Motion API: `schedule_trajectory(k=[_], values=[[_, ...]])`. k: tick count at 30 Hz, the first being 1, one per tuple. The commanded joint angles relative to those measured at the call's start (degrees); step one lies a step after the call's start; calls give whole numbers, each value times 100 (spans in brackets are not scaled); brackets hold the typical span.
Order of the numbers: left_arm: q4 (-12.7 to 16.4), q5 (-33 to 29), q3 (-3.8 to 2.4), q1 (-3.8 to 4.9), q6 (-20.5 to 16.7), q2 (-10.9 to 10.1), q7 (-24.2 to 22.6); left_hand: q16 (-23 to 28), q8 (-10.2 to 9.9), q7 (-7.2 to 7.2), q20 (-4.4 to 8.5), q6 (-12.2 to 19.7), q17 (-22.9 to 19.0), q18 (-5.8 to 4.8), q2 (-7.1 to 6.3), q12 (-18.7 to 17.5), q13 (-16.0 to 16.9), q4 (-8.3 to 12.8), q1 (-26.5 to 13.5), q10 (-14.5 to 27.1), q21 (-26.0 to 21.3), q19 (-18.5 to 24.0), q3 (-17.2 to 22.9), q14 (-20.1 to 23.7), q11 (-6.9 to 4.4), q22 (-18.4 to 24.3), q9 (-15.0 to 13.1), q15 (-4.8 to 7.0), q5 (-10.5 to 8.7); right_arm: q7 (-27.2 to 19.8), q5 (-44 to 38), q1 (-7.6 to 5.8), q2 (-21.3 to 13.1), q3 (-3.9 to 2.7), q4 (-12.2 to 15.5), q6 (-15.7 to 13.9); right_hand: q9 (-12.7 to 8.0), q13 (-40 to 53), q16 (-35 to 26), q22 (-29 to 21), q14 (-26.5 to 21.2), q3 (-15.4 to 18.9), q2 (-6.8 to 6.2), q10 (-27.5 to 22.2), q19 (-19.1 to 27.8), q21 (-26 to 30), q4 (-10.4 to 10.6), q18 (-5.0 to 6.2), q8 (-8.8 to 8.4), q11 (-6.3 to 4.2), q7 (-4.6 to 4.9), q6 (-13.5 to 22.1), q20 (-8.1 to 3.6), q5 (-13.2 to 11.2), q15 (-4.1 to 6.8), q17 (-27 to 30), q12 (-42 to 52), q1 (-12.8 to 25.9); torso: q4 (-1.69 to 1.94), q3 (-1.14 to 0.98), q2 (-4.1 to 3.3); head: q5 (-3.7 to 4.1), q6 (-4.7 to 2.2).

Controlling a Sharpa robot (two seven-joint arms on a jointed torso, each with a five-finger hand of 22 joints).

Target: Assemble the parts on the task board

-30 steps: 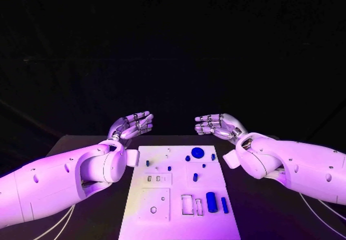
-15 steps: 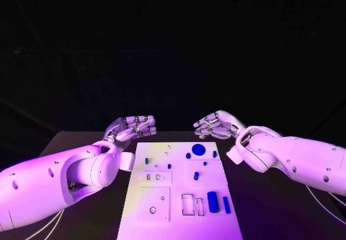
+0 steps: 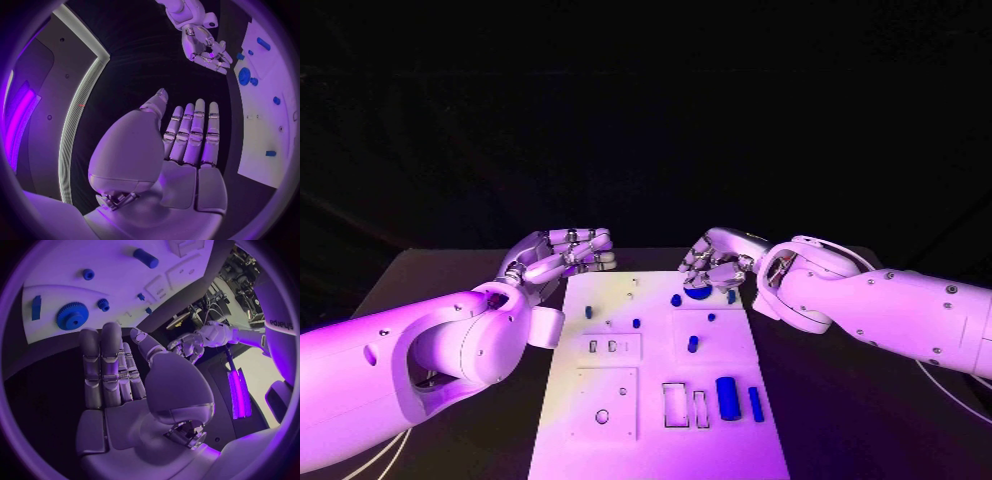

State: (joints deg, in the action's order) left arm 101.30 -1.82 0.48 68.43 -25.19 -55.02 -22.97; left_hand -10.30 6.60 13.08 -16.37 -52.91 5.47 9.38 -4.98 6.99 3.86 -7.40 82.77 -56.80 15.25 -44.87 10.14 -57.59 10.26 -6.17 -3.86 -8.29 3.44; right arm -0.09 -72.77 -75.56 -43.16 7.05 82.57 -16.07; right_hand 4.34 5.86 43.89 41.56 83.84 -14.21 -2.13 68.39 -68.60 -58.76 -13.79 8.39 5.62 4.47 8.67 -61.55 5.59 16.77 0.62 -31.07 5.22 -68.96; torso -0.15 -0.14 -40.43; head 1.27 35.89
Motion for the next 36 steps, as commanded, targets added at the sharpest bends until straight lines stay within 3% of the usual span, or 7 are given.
schedule_trajectory(k=[1,5,10,29,36], values=[[82,57,-16,30,145,-30,-67,-6,3,-12,-3,-46,9,111,55,-41,3,44,-10,-56,26,-57,2,-41,0,-7,-1,18,2,618,-1403,-16,36,-4,62,374,2,0,412,401,232,28,-60,-83,-129,-293,61,-90,-42,12,-16,54,4,25,-33,-412,25,53,5,-2,-113,24,-4],[142,58,-26,56,146,-62,-77,1,-2,-10,-2,-49,10,111,60,-49,2,38,-25,-59,32,-68,-3,-44,1,-7,0,18,1,809,-1856,-24,85,-5,112,457,7,12,1310,1177,220,40,-110,-196,-382,-863,129,-191,-66,22,-18,86,21,5,-51,-1318,61,61,22,-1,-180,53,-12],[175,58,-31,75,153,-78,-84,18,-16,2,0,-47,10,110,66,-71,-2,24,-59,-53,40,-82,-17,-46,9,-6,4,14,0,912,-2163,-27,140,-5,139,523,15,14,1854,1677,189,25,-127,-306,-532,-1214,169,-258,-70,43,-24,84,41,21,-64,-1871,82,20,43,0,-237,60,-17],[270,58,-45,117,169,-130,-78,61,-47,26,-1,-36,8,106,104,-120,-9,3,-99,-27,41,-86,-23,-30,30,3,9,-3,2,1228,-2600,-13,365,-3,4,631,21,19,2125,1999,138,-42,-108,-369,-611,-1434,218,-297,-74,45,-39,76,56,101,-66,-2098,126,-21,90,2,-402,94,-54],[285,57,-46,123,179,-145,-70,80,-61,32,-2,-29,7,103,120,-139,-10,-6,-114,-16,38,-81,-24,-20,36,8,11,-9,2,1256,-2599,-8,408,-2,-26,684,25,25,2255,2149,135,-101,-85,-326,-662,-1532,250,-318,-70,36,-39,57,56,127,-62,-2225,169,-23,98,1,-449,72,-72]])
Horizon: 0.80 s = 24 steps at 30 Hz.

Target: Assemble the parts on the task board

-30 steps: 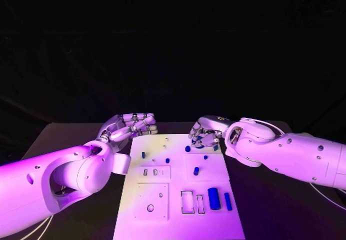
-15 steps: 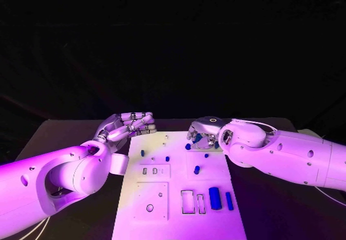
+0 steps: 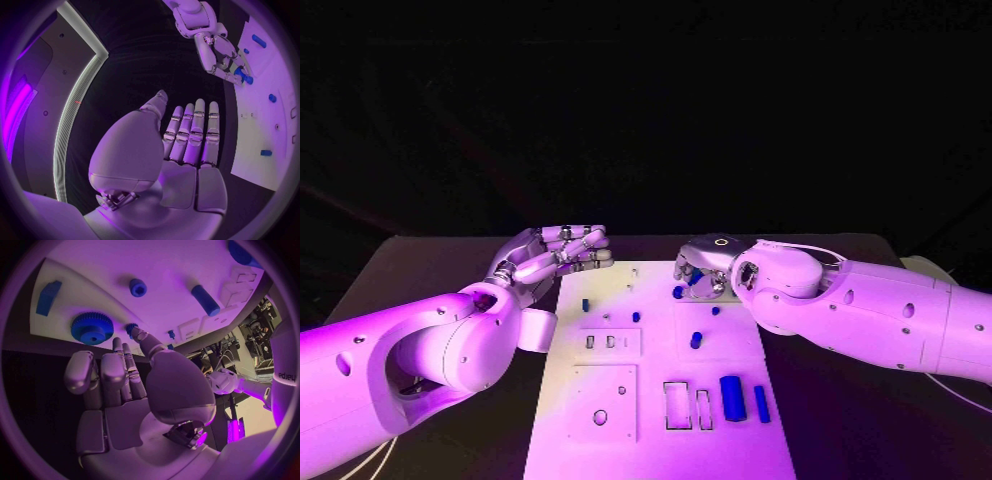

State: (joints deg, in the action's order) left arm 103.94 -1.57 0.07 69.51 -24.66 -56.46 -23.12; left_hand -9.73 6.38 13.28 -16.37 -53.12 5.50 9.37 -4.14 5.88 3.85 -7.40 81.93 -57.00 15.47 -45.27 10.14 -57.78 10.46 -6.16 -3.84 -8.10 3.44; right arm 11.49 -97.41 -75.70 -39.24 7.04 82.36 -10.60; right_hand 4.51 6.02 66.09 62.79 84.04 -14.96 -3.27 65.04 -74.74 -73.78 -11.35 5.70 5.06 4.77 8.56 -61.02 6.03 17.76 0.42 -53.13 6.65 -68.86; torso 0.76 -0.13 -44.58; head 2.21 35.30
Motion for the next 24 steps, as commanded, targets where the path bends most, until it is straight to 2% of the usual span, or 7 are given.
schedule_trajectory(k=[1,4,10,14,24], values=[[21,31,-6,16,128,-2,-52,26,-42,12,-3,-6,4,103,38,-31,-9,-6,-32,6,15,-40,-25,2,17,7,9,-29,2,101,-134,6,21,-1,-6,145,8,11,50,45,114,-35,32,22,-55,-44,10,-50,-15,3,-25,2,11,29,-41,-31,35,-33,9,0,-40,-16,-7],[13,15,-7,19,131,-2,-42,39,-51,17,-4,-1,2,102,42,-42,-9,-9,-38,13,12,-36,-27,11,21,10,9,-34,1,110,-133,7,34,-1,5,178,10,13,74,78,112,-53,39,41,-66,-65,18,-55,-10,1,-23,-9,10,31,-40,-53,47,-35,6,-3,-55,3,11],[-16,-4,-8,24,117,-7,16,72,-81,37,-5,26,-2,101,49,-77,-11,6,-26,41,8,-29,-25,31,38,19,12,-47,3,108,-103,9,62,-1,21,203,16,14,136,146,111,-94,52,77,-87,-110,39,-64,-1,-3,-23,-36,8,19,-35,-111,69,-35,4,-12,-83,5,6],[-26,-9,-8,26,105,-5,38,80,-87,39,-5,30,-3,101,54,-84,-10,13,-17,45,8,-28,-21,35,41,21,12,-50,3,99,-94,10,69,-1,26,202,21,15,194,213,112,-126,56,110,-111,-153,53,-74,9,-10,-25,-61,6,13,-32,-171,87,-37,17,-20,-109,12,-19],[-48,-16,-8,29,84,-6,65,89,-95,45,-5,35,-3,101,69,-93,-10,16,-11,51,6,-25,-13,39,45,24,12,-54,4,74,-92,10,85,-1,38,167,31,17,283,307,114,-186,58,177,-141,-214,78,-86,28,-28,-35,-117,-1,12,-22,-254,119,-44,12,-25,-142,-7,-53]])
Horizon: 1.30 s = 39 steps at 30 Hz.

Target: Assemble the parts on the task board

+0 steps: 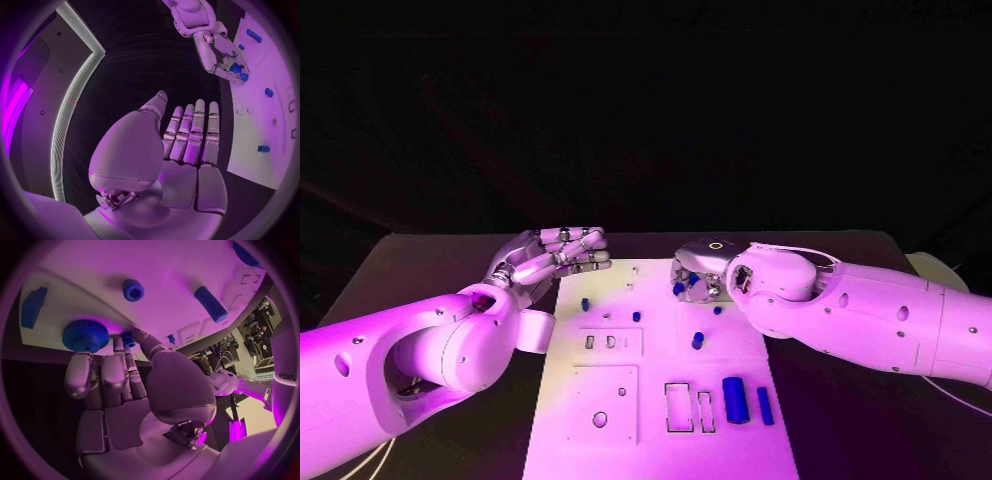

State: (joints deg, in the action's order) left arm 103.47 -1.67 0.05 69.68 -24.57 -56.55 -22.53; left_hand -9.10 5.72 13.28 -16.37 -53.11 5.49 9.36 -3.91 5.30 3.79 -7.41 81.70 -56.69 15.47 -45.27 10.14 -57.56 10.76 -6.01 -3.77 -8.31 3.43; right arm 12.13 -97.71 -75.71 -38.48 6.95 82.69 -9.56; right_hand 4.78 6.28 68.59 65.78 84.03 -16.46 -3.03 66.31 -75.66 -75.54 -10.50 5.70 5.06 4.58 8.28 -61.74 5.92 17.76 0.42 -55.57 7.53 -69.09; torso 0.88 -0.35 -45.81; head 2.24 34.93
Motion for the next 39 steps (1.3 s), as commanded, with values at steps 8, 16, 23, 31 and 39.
schedule_trajectory(k=[8,16,23,31,39], values=[[-5,-10,-5,14,68,3,27,31,-33,50,-6,37,-2,101,57,-41,-5,16,14,23,6,-24,-8,19,18,10,5,-34,4,29,-64,11,15,8,8,-189,98,28,263,320,141,-412,309,354,-182,-234,21,-133,199,-120,-130,-385,-53,-428,69,-258,148,-243,1,-9,-45,-7,-46],[-33,-12,-5,14,71,14,64,42,-47,62,-6,50,-2,101,71,-57,-5,19,18,37,4,-21,-1,20,26,14,6,-39,4,11,-23,12,5,6,64,-655,214,81,371,545,145,-619,359,578,-283,-372,87,-172,329,-206,-209,-561,-119,-482,130,-358,195,-265,7,-10,-58,-11,-78],[-61,-13,-5,14,66,16,79,47,-54,65,-6,57,-2,100,74,-64,-5,24,25,43,4,-20,2,21,30,16,6,-41,4,89,34,6,46,-11,112,-1021,266,89,399,643,141,-661,300,602,-329,-431,130,-190,361,-218,-226,-570,-134,-531,140,-375,168,-224,3,-8,-70,-22,-115],[-77,-15,-5,14,62,14,85,52,-60,68,-7,62,-2,100,77,-70,-5,31,33,48,3,-18,6,22,32,18,6,-44,4,191,30,-11,293,-31,-96,-1306,291,81,424,670,141,-689,264,571,-337,-447,151,-194,368,-210,-224,-552,-136,-560,138,-398,126,-213,18,-11,-87,-27,-151],[-78,-16,-5,15,65,27,87,56,-64,70,-7,65,-2,100,80,-75,-5,36,39,52,2,-17,9,23,34,19,6,-45,4,130,69,-20,689,-36,-507,-1366,304,77,445,691,145,-705,240,554,-345,-459,161,-198,365,-202,-215,-531,-135,-568,133,-423,103,-209,38,-12,-102,-28,-167]])
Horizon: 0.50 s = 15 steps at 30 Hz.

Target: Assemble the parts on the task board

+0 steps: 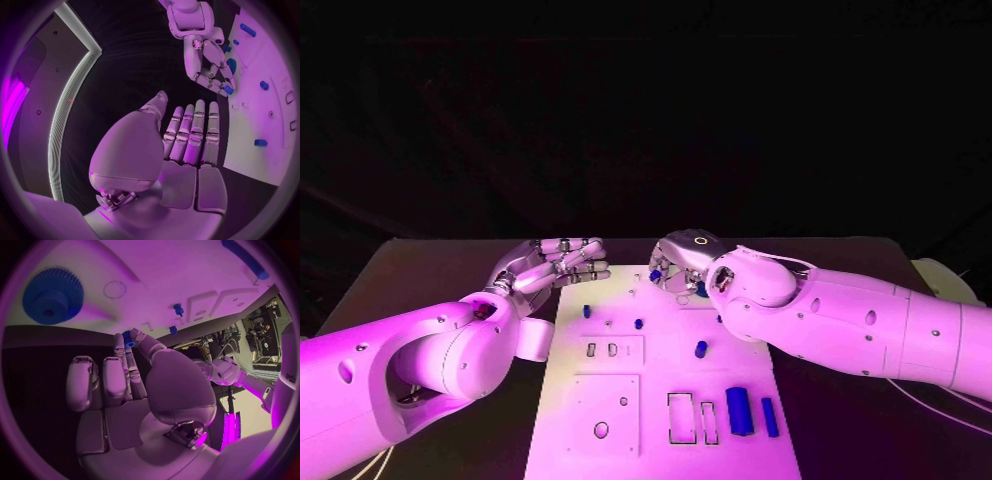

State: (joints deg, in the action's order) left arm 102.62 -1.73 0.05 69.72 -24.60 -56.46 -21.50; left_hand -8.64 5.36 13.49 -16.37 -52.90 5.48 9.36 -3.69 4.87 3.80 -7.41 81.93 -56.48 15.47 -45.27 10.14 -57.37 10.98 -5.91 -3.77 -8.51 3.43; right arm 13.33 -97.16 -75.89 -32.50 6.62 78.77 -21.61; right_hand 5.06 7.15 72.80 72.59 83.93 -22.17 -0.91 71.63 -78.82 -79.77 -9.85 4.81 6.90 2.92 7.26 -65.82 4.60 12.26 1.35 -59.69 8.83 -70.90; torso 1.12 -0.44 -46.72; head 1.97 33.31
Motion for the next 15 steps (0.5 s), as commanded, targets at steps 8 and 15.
schedule_trajectory(k=[8,15], values=[[7,-10,-5,12,71,33,-12,10,-28,49,-7,44,-1,100,58,-31,-5,36,16,31,2,-17,9,4,13,9,6,-26,4,-69,74,9,351,-2,-391,-130,288,-12,35,8,154,-155,12,6,-21,-35,108,-108,175,-27,-101,-96,1,-4,33,-15,-49,-27,23,-1,-17,-50,9],[15,-10,-5,22,85,35,-11,24,-39,52,-7,47,-1,100,80,-44,-4,53,41,38,0,-12,30,6,17,15,4,-29,6,-95,98,15,441,-2,-463,-109,296,-13,32,-12,150,-164,-3,-4,-4,-23,117,-103,171,-20,-93,-78,4,6,28,0,-62,-23,26,-1,-30,-78,-16]])
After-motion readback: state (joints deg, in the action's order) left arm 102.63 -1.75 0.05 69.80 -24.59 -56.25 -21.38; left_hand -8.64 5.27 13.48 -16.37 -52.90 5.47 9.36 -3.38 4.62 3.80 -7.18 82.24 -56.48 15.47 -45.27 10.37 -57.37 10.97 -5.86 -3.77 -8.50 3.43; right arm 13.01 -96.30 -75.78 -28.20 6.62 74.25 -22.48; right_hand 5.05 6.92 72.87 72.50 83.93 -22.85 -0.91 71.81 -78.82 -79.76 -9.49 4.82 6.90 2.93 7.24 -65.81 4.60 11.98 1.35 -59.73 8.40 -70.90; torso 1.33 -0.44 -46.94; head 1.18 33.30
